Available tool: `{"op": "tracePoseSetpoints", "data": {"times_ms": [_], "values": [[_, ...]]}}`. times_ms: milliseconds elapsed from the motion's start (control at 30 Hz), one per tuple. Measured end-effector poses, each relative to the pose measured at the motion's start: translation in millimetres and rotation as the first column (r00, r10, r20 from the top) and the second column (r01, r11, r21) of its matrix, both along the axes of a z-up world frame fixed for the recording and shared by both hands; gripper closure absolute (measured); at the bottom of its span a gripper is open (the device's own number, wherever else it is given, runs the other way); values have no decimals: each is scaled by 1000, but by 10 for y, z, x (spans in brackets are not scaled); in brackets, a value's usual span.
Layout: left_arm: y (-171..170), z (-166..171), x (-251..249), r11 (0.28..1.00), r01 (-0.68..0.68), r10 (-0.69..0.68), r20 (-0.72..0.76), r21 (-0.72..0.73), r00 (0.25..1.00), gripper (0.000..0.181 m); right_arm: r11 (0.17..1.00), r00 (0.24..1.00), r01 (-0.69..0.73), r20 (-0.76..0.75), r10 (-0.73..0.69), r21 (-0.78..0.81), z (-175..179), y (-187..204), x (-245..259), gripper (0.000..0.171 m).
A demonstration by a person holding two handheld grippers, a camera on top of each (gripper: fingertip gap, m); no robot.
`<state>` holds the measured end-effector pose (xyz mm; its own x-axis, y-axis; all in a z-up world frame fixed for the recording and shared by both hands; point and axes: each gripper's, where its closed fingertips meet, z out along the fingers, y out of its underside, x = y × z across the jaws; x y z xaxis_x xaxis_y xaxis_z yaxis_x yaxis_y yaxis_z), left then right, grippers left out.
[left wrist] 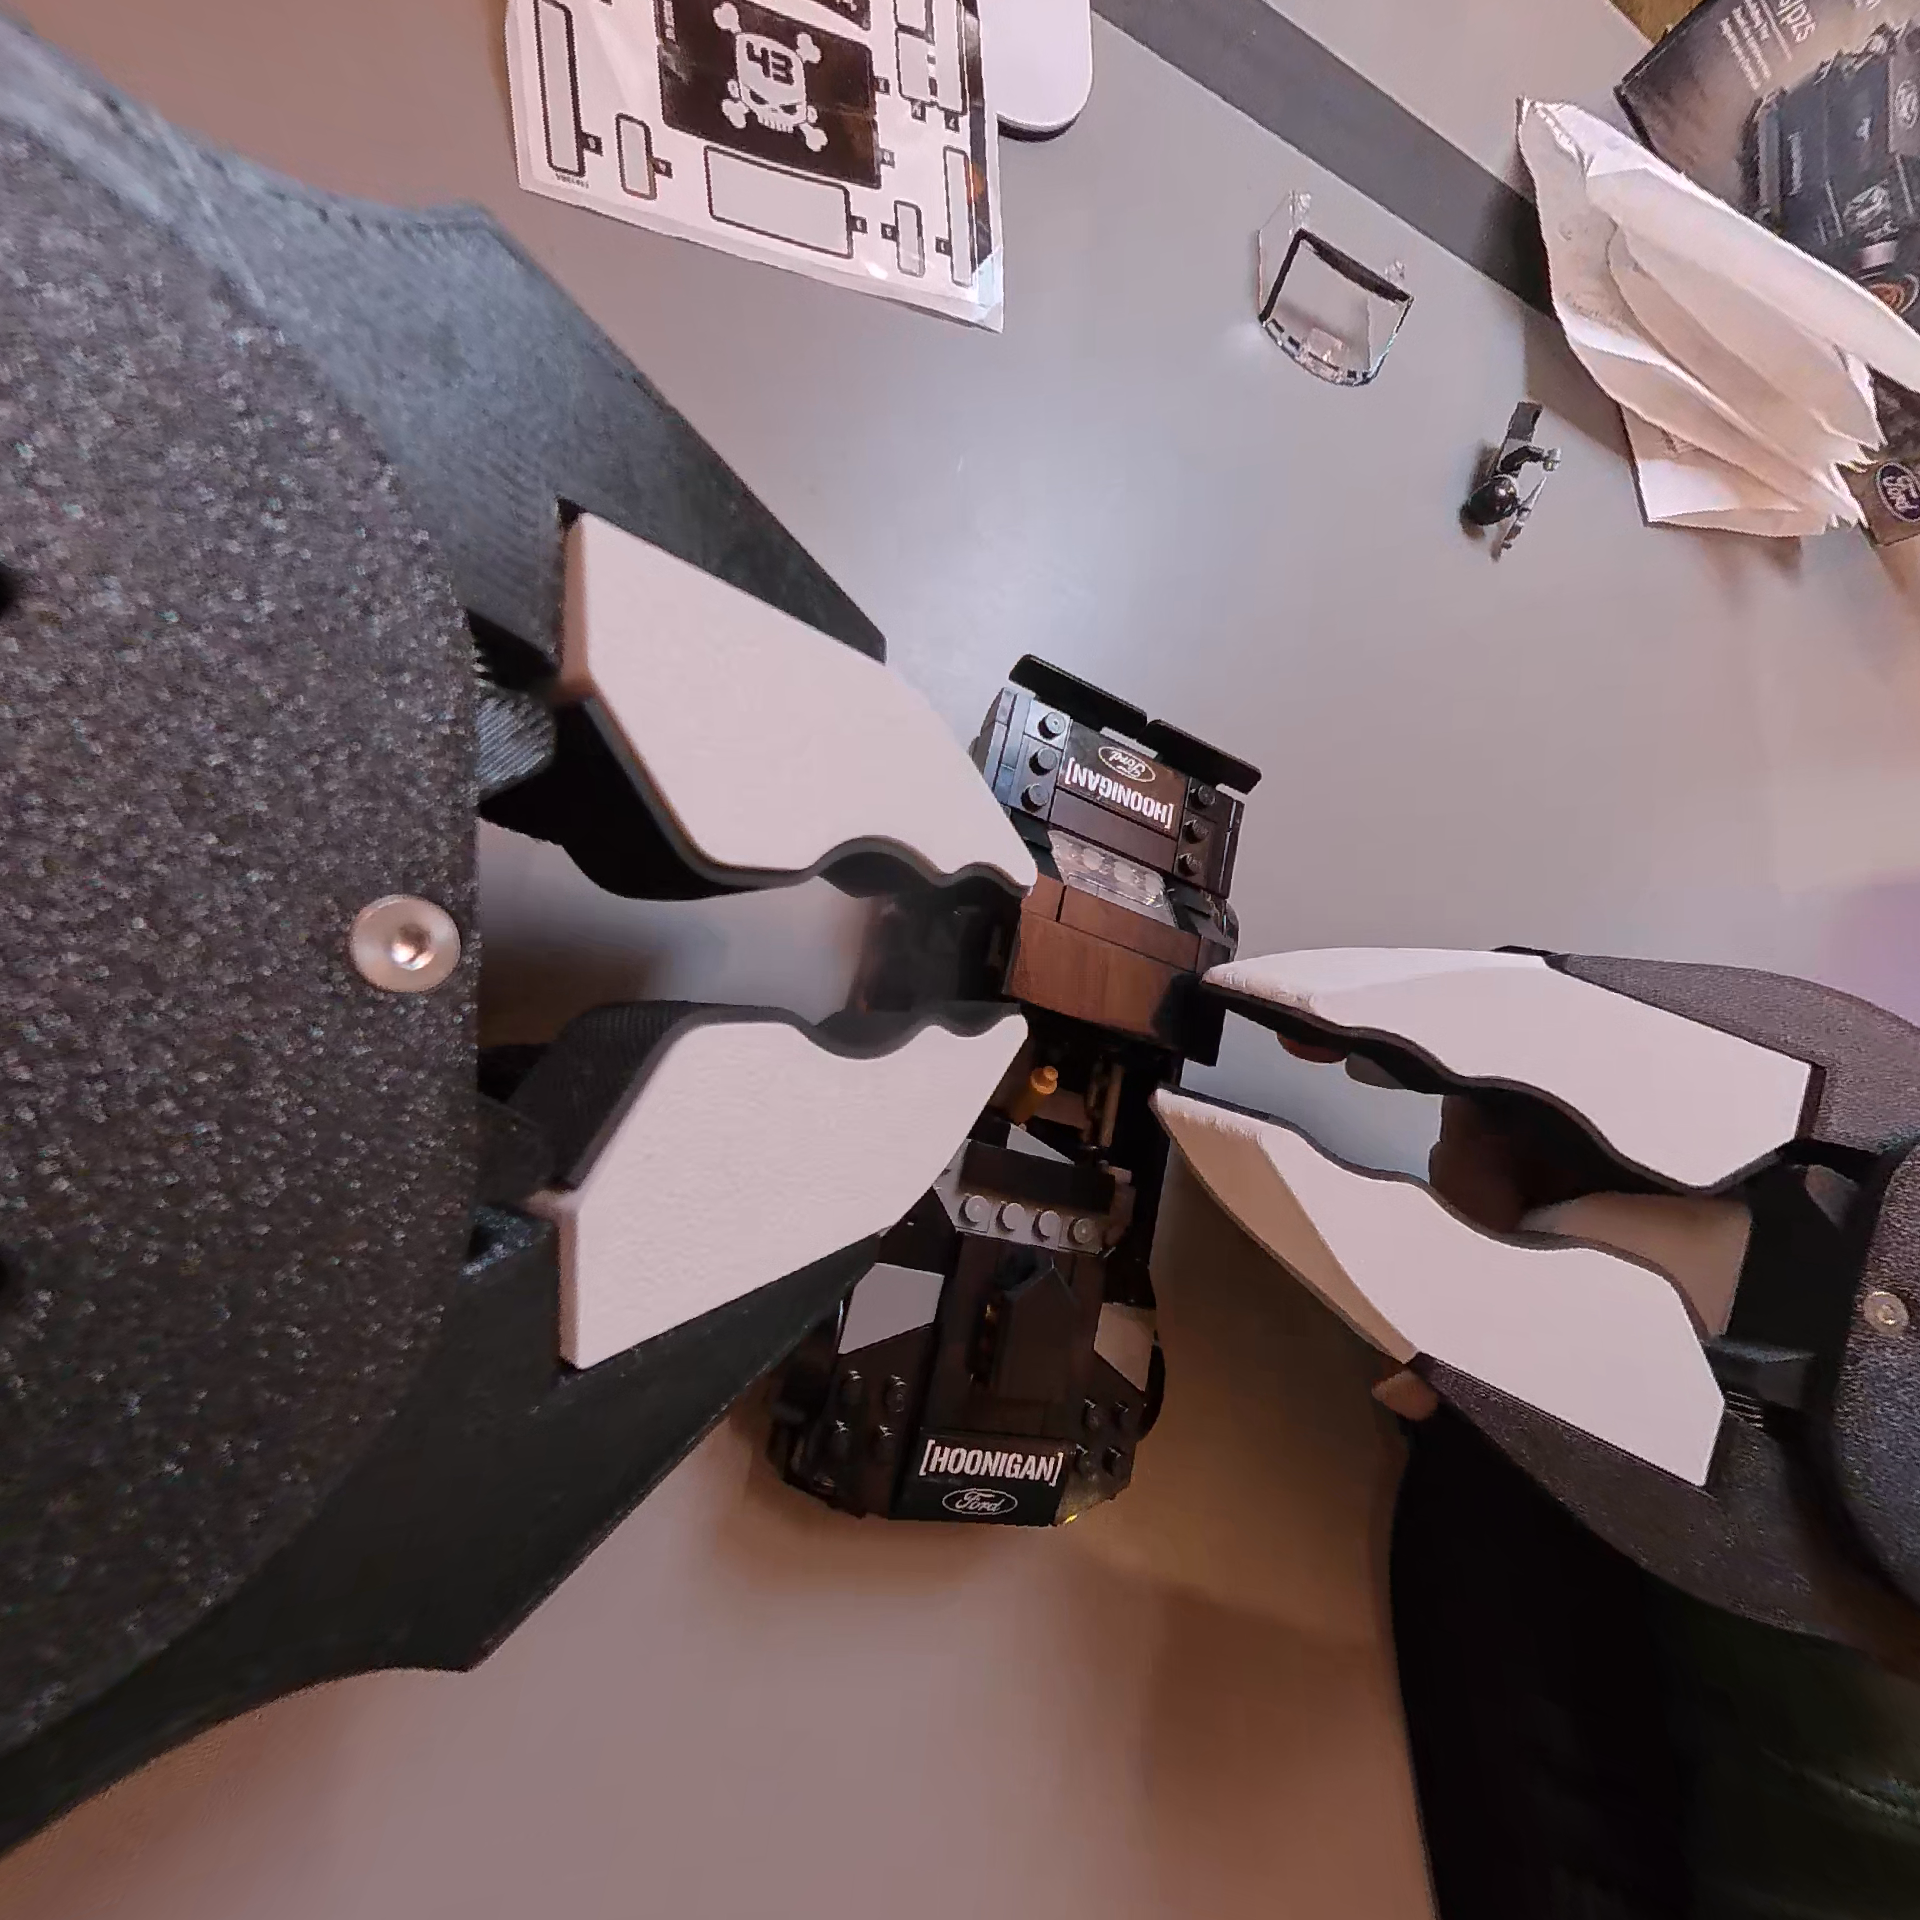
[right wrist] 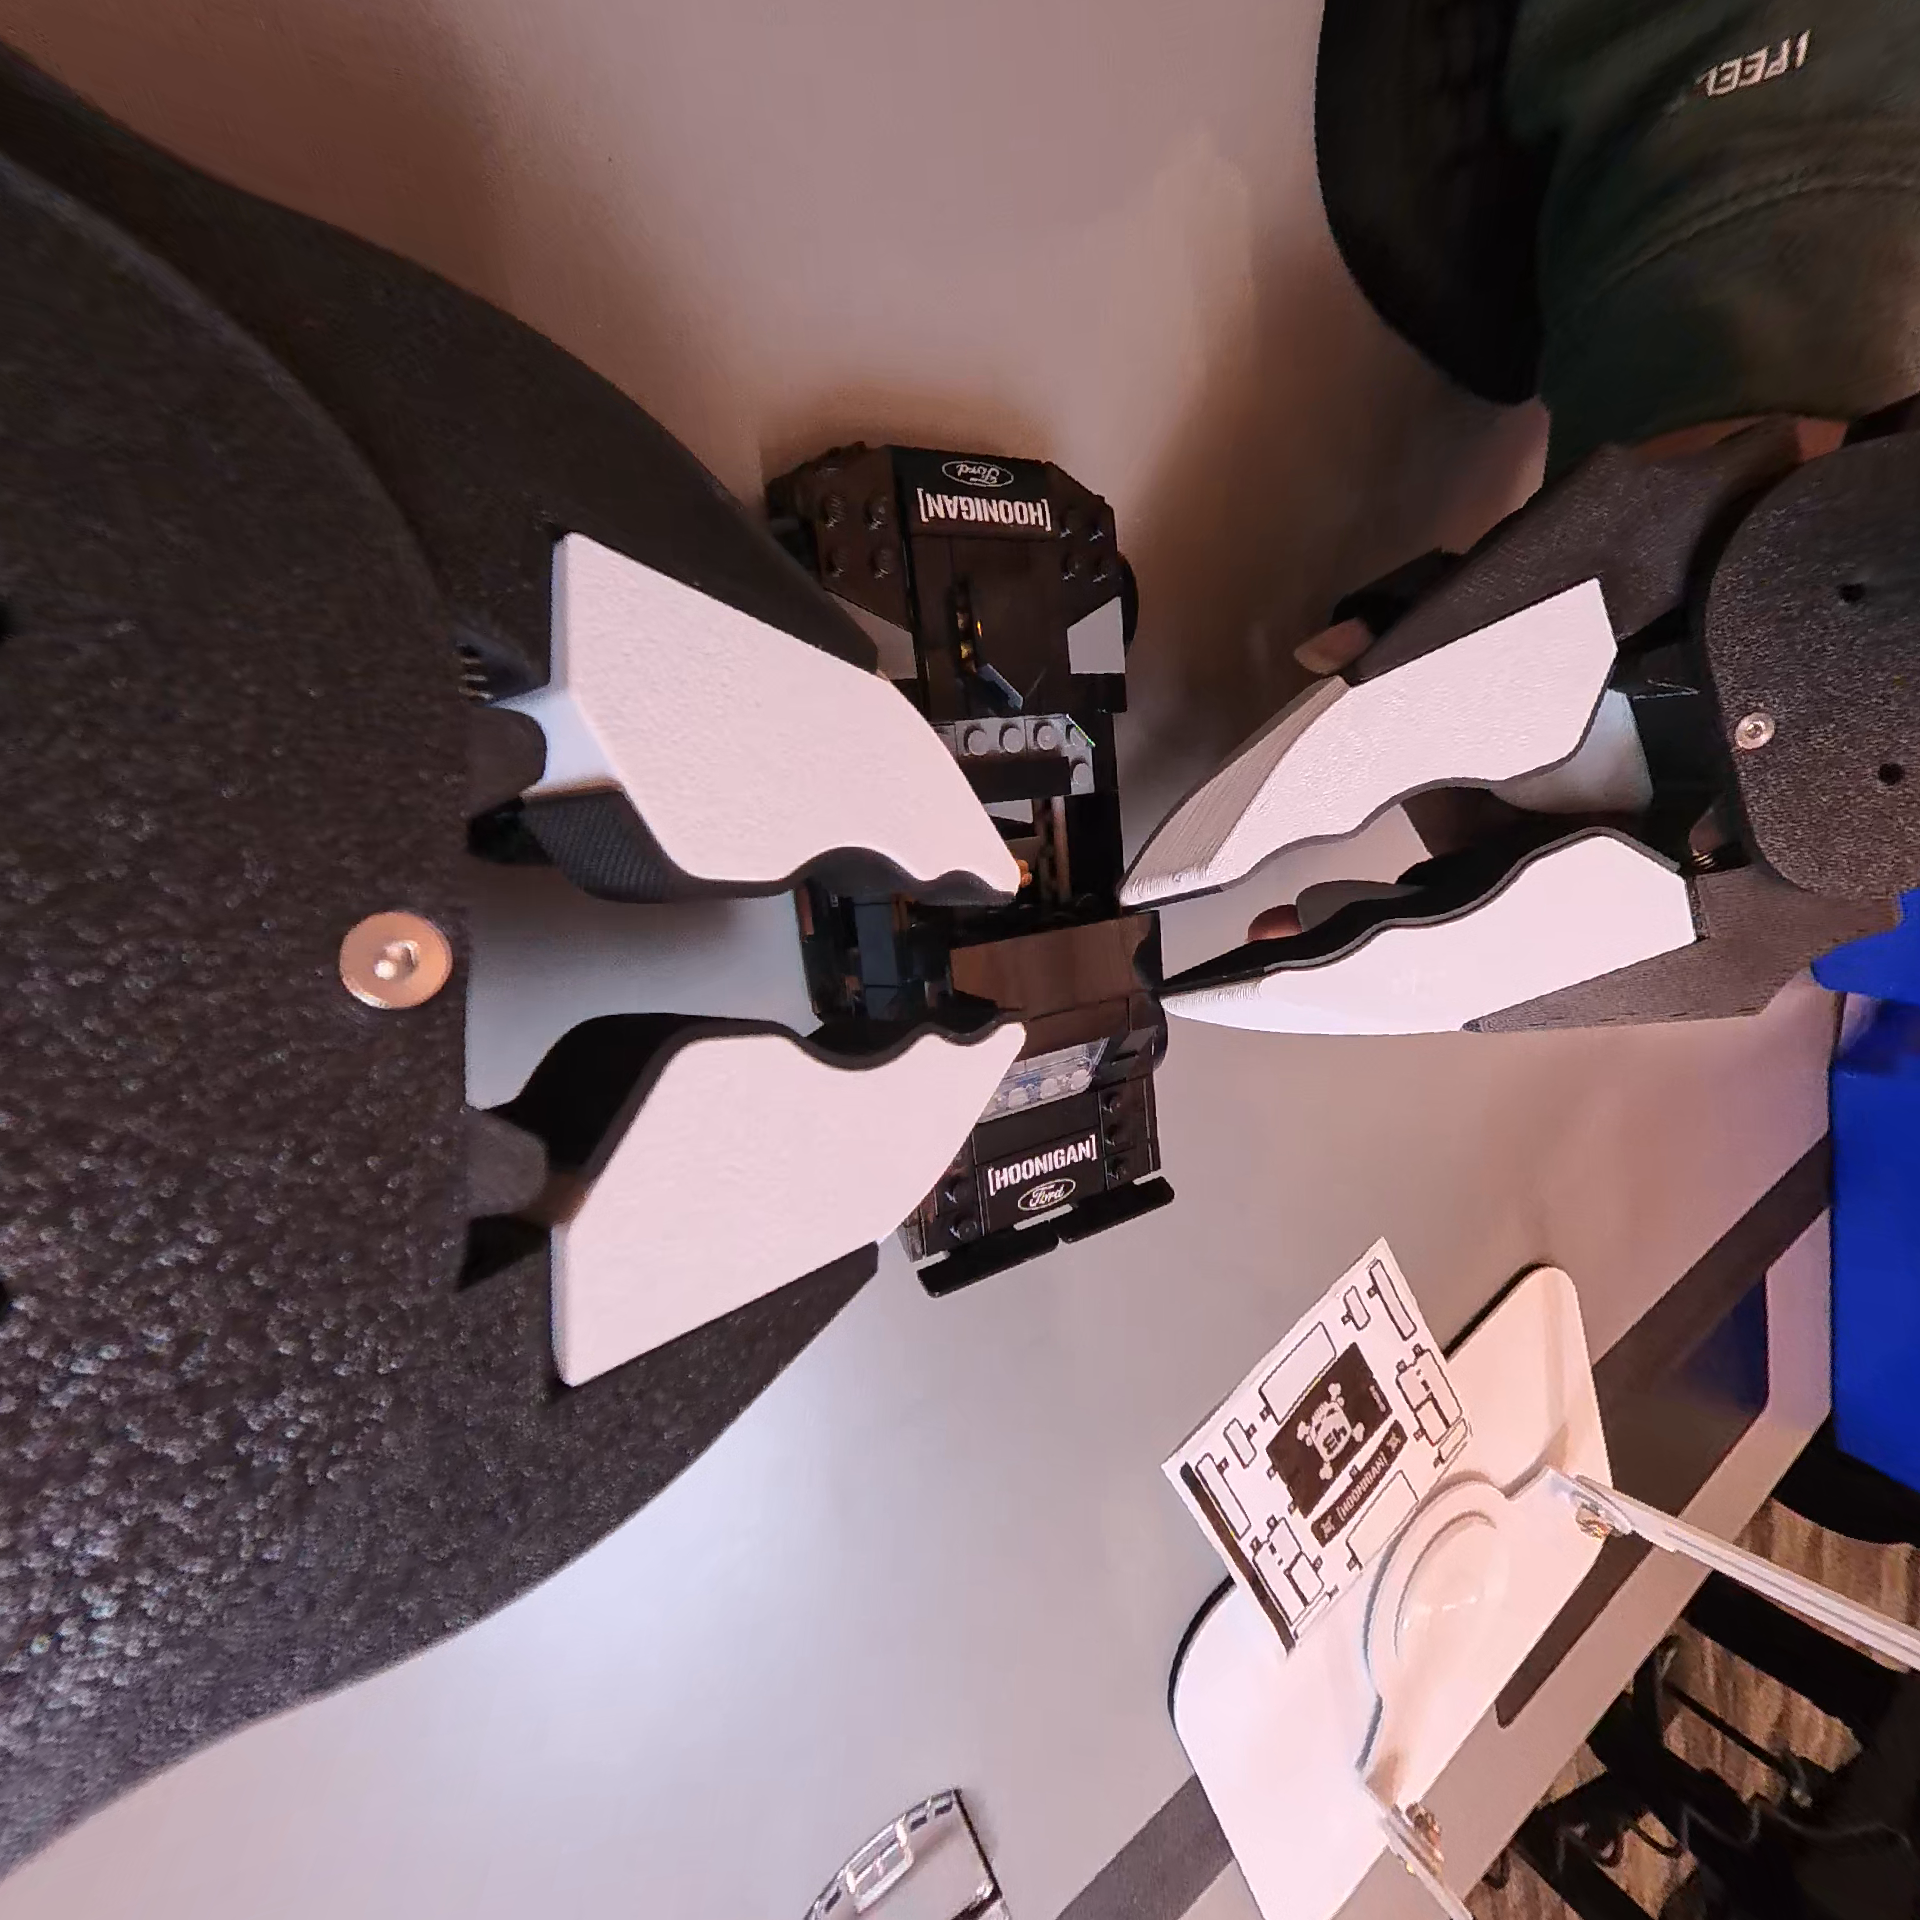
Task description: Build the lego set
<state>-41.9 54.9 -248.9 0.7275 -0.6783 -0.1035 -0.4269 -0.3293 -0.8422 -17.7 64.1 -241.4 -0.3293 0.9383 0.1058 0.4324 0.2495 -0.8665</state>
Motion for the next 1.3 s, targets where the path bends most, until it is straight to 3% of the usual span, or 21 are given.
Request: {"op": "tracePoseSetpoints", "data": {"times_ms": [300, 700, 1300], "values": [[-4, -10, -4, 1000, 0, 0, -1, -5, 1000, 163, 995, 1000, -19, -27, 16, -102, 194, -28, 13, 153], [6, -9, 13, 1000, -6, 6, -5, -1, 1000, 163, 998, 949, -68, 309, 62, 10, 13, -32, -147, 171], [56, -13, 15, 999, -44, 44, -4, -2, 999, 164, 996, 899, -17, 434, 53, -87, -21, -11, -161, 171]]}}
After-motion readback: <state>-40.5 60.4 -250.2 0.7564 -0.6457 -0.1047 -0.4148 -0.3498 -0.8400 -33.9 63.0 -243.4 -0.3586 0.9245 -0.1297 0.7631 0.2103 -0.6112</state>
